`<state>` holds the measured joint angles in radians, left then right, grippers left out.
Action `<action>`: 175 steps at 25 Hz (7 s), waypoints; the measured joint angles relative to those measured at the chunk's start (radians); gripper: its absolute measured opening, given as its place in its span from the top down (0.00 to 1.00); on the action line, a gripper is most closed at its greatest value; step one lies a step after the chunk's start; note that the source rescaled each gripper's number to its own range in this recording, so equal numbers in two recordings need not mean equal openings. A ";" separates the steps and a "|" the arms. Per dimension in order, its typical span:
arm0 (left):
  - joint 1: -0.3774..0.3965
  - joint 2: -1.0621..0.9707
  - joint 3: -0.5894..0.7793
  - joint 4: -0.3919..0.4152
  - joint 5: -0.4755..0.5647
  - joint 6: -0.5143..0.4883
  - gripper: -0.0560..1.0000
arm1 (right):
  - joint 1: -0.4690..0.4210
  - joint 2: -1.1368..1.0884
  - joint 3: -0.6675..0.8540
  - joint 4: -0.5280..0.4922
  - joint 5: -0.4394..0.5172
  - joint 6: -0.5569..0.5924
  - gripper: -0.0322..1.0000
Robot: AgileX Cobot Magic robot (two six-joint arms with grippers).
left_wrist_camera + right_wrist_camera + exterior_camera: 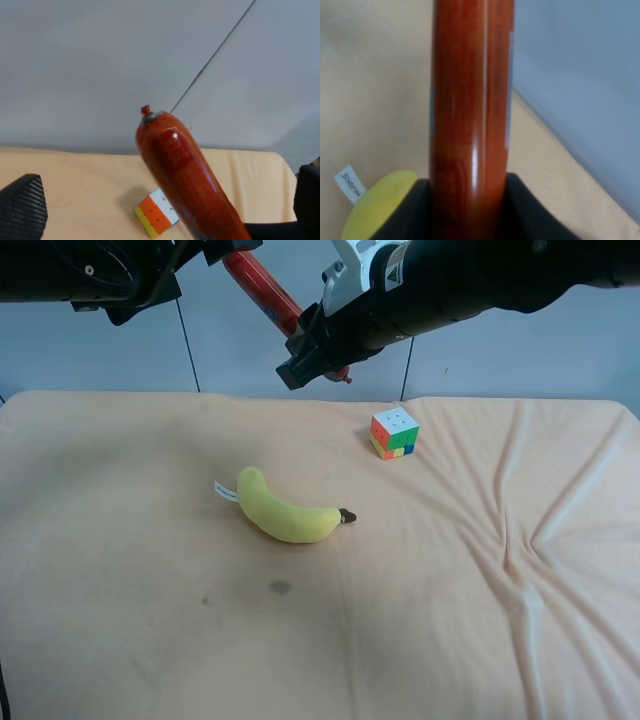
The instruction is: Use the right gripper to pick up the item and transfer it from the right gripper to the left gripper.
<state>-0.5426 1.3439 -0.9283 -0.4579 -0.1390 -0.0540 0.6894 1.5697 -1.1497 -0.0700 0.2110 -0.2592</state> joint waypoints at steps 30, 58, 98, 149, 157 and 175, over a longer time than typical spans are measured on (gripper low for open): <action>-0.088 0.117 -0.082 0.006 -0.078 -0.022 0.00 | 0.000 0.000 0.000 0.000 0.000 0.000 0.96; -0.108 0.189 -0.155 0.019 -0.079 -0.024 0.34 | -0.004 0.000 -0.003 0.008 0.011 0.027 0.97; -0.108 0.189 -0.155 0.058 -0.096 -0.029 0.95 | -0.006 0.000 -0.003 0.008 -0.002 0.030 0.97; -0.122 0.195 -0.157 0.081 -0.069 -0.018 0.95 | 0.000 -0.013 -0.006 0.087 0.036 0.051 0.00; -0.109 0.195 -0.157 0.081 -0.070 0.013 0.95 | 0.000 -0.160 -0.006 0.087 0.166 0.071 0.00; -0.045 0.195 -0.157 0.082 -0.042 0.125 0.95 | 0.000 -0.844 0.179 -0.185 0.772 0.418 0.00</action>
<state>-0.5873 1.5385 -1.0850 -0.3762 -0.1813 0.0706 0.6892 0.7259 -0.9705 -0.2553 0.9826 0.1591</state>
